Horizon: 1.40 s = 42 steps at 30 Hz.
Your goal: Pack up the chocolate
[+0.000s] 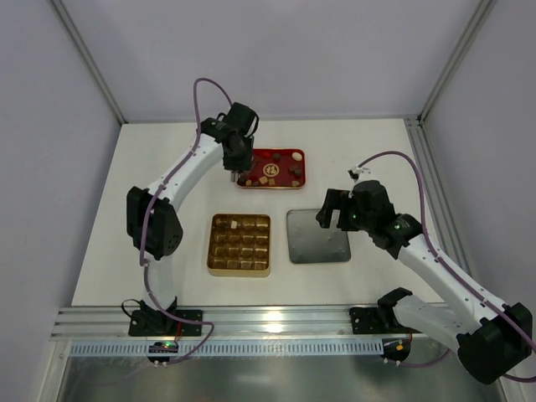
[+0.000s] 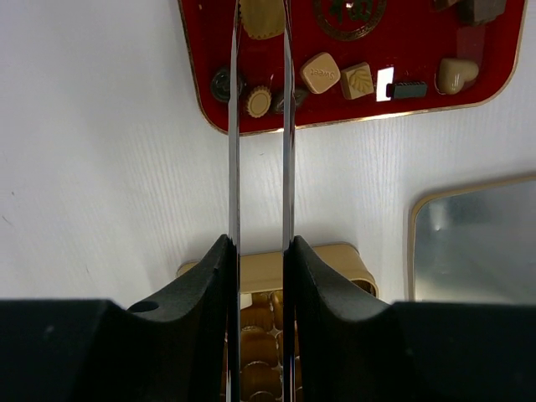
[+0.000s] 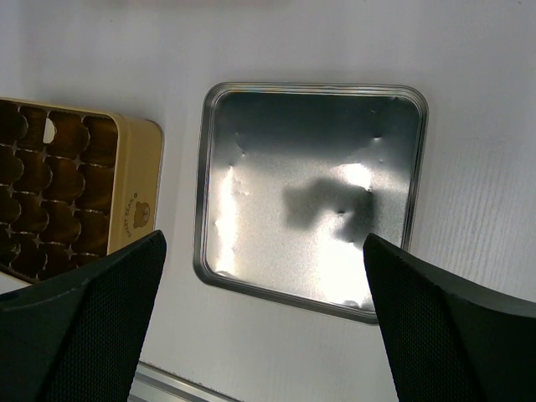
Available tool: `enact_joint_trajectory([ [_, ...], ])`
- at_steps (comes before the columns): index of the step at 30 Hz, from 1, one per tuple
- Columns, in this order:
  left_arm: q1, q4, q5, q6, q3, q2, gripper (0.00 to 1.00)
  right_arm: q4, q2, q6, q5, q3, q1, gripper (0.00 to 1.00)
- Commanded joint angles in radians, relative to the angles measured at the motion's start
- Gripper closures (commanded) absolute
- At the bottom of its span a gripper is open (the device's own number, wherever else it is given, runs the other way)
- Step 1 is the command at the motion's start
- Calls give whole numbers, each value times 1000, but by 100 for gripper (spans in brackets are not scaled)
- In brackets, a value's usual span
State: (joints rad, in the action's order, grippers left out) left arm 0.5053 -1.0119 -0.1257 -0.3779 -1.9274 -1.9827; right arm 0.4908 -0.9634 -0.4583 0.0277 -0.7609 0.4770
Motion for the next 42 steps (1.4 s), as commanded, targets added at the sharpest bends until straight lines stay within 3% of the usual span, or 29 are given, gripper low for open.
enact_joint_trajectory([
  [1, -4, -11, 27, -3, -10, 93, 77, -43, -8, -2, 2, -9, 5, 0],
  [14, 15, -30, 103, -46, 198, 369, 77, -77, -63, 4, 8, -29, 5, 0],
  [26, 97, -86, 113, -68, 450, 657, 74, -90, -120, -5, 21, -66, 5, 0],
  [42, 190, 6, 112, -134, 683, 757, 72, -67, -93, -14, 38, -54, 5, 0],
])
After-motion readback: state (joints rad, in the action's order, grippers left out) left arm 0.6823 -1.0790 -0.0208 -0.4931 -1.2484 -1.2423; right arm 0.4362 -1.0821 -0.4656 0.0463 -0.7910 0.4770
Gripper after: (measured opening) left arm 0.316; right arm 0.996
